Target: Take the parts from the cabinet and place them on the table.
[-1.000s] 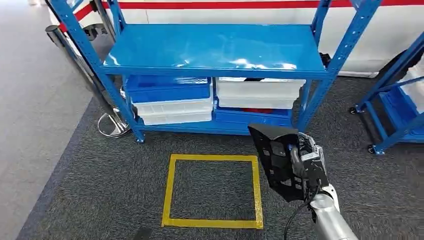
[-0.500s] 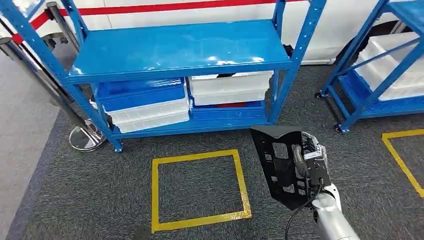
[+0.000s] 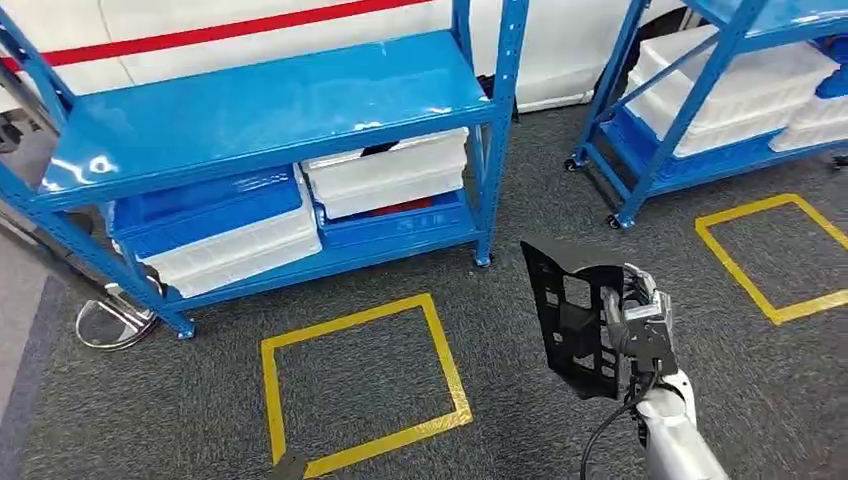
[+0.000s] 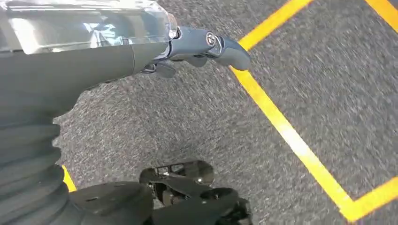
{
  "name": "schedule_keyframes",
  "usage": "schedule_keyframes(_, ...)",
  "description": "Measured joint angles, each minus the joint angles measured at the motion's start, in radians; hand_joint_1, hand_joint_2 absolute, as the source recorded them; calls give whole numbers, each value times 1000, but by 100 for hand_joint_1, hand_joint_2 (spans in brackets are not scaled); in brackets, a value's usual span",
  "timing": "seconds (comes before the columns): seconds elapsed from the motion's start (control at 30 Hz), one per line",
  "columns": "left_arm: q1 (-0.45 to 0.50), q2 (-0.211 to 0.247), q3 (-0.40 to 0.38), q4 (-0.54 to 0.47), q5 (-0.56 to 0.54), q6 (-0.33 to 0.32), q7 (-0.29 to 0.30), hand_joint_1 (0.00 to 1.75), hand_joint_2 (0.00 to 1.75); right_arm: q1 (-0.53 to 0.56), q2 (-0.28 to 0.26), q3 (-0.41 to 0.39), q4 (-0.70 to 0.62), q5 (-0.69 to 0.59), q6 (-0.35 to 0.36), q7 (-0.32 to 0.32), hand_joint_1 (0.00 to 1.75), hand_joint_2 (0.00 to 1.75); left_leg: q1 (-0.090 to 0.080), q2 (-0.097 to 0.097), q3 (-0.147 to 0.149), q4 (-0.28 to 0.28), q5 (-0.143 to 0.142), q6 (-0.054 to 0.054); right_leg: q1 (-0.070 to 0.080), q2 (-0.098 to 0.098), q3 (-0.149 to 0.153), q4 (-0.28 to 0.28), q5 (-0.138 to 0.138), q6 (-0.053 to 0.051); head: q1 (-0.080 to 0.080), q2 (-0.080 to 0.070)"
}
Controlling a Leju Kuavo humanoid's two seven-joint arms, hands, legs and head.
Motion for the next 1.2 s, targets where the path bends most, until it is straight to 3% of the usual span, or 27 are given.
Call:
schedule_keyframes(0.03,-1,0,-1,0,-5,-2,0,0,175,5,0,-1,-11,0,-2,0,175,175,-5,-21,44,-93,48,13,2,15,1,0,2,1,0,0)
schedule_keyframes(0.07,-2,2,-1,0,-13,-3,0,0,175,10,0,-1,-19,0,-3,0,175,175,-6,-79,70,-162,65,29,-4,23,-2,0,5,2,0,0)
schedule_keyframes(0.1,-2,2,-2,2,-16,-4,0,0,175,10,-2,-1,-25,0,-5,-2,175,175,-3,-93,77,-175,60,33,-1,35,-6,-1,9,9,0,0)
schedule_keyframes(0.17,-5,2,-5,2,-17,-6,0,0,175,21,-2,-4,-34,-1,-5,-2,175,175,-13,-76,82,-185,61,32,-16,60,-14,-5,18,23,0,0)
schedule_keyframes(0.23,-9,-1,-13,1,-18,-7,-1,0,175,35,-11,-14,-45,-1,-7,-2,175,175,-9,-49,93,-213,79,37,-13,79,-13,-20,30,41,0,0)
schedule_keyframes(0.27,-13,-3,-16,2,-18,-9,-2,0,175,40,-13,-18,-49,0,-8,-4,175,175,-6,-34,101,-232,91,35,-9,10,-19,-6,21,38,0,0)
schedule_keyframes(0.3,-14,-3,-17,2,-17,-10,-5,0,175,38,-14,-20,-54,2,-10,-3,175,175,-7,-22,101,-240,96,44,-5,-39,-39,32,-15,39,1,0)
schedule_keyframes(0.33,-12,-3,-18,2,-17,-11,-6,0,175,38,-14,-21,-58,5,-14,-3,175,175,-9,-9,99,-241,98,44,-6,-61,-69,97,-56,42,0,0)
schedule_keyframes(0.4,-8,-4,-19,2,-17,-12,-6,0,175,42,-15,-22,-62,21,-26,-3,175,175,-10,23,96,-239,97,44,-11,-71,-129,240,-118,51,1,0)
schedule_keyframes(0.43,-7,-5,-20,2,-18,-13,-6,0,175,43,-16,-23,-64,36,-38,-2,175,175,-10,39,93,-236,97,44,-13,-73,-139,266,-119,55,1,0)
schedule_keyframes(0.47,-8,-6,-21,2,-18,-13,-6,0,175,43,-20,-23,-67,54,-52,2,175,175,-9,52,91,-232,95,41,-15,-76,-124,244,-99,59,1,0)
schedule_keyframes(0.5,-9,-7,-21,2,-18,-13,-6,0,175,40,-28,-23,-73,77,-68,8,175,175,-7,65,89,-227,92,38,-18,-83,-87,184,-66,62,0,0)
schedule_keyframes(0.53,-11,-7,-23,2,-19,-15,-6,0,175,34,-38,-23,-80,99,-81,16,175,175,-6,77,88,-219,85,33,-20,-101,-31,93,-27,66,1,0)
schedule_keyframes(0.57,-13,-7,-24,2,-19,-18,-4,0,175,18,-51,-24,-88,124,-91,29,175,175,-6,88,86,-207,79,27,-21,-135,16,13,-6,68,1,0)
schedule_keyframes(0.6,-16,-5,-24,2,-20,-21,0,0,175,-12,-66,-23,-95,158,-97,46,175,175,-19,98,76,-194,69,17,-9,-163,16,3,-23,52,0,0)
schedule_keyframes(0.63,-16,-5,-25,2,-21,-21,0,0,175,-34,-80,-25,-103,173,-98,58,175,175,-19,108,76,-191,66,14,-11,-140,9,4,-20,39,0,0)
schedule_keyframes(0.73,-20,-5,-25,2,-29,-23,0,0,175,-76,-118,-30,-114,190,-97,81,175,175,-16,136,84,-192,64,-2,-7,-110,6,0,-16,22,0,0)
schedule_keyframes(0.77,-22,-5,-26,2,-29,-23,0,0,175,-81,-121,-31,-119,195,-97,85,175,175,-7,101,80,-181,51,-9,-12,-102,9,-6,-12,14,0,0)
schedule_keyframes(0.8,-22,-5,-26,2,-30,-23,0,0,175,-86,-122,-31,-124,197,-98,85,175,175,-5,53,67,-146,20,-12,-13,-93,9,-8,-9,9,0,0)
schedule_keyframes(0.83,-21,-5,-26,2,-29,-23,0,0,175,-92,-124,-31,-125,201,-98,85,175,175,-4,27,39,-79,-21,-14,-13,-85,7,-8,-7,5,0,0)
schedule_keyframes(0.9,-14,-5,-26,2,-29,-23,2,0,175,-102,-126,-31,-125,222,-109,85,175,175,-4,9,-31,78,-88,-16,-8,-57,3,-8,-4,0,0,0)
schedule_keyframes(0.93,-13,-5,-26,2,-29,-23,4,0,175,-116,-127,-29,-125,240,-110,92,175,175,-4,7,-53,121,-93,-14,-6,-42,0,-8,-2,-1,0,0)
schedule_keyframes(0.97,-13,-5,-26,2,-29,-23,5,0,175,-142,-133,-24,-121,267,-102,111,175,175,-5,6,-52,111,-72,-11,-5,-26,-2,-8,0,0,0,0)
schedule_keyframes(1.03,-15,-5,-26,2,-27,-22,6,0,175,-235,-147,-16,-98,297,-73,151,175,175,-5,-7,5,-22,17,2,-6,6,-3,-7,5,3,0,0)
schedule_keyframes(1.07,-15,-5,-26,2,-25,-21,4,0,175,-303,-150,-9,-72,314,-47,174,175,175,-7,-39,43,-111,66,10,-9,21,-4,-6,7,6,0,0)
schedule_keyframes(1.1,-15,-2,-26,2,-21,-20,0,0,175,-368,-150,1,-46,330,-25,202,175,175,-7,-91,62,-160,75,17,-15,31,-8,-6,11,11,0,0)
schedule_keyframes(1.2,-14,-2,-26,3,-9,-21,-13,0,175,-530,-158,23,13,381,26,281,175,175,-17,-71,73,-186,72,19,-27,70,-25,-7,27,36,0,0)
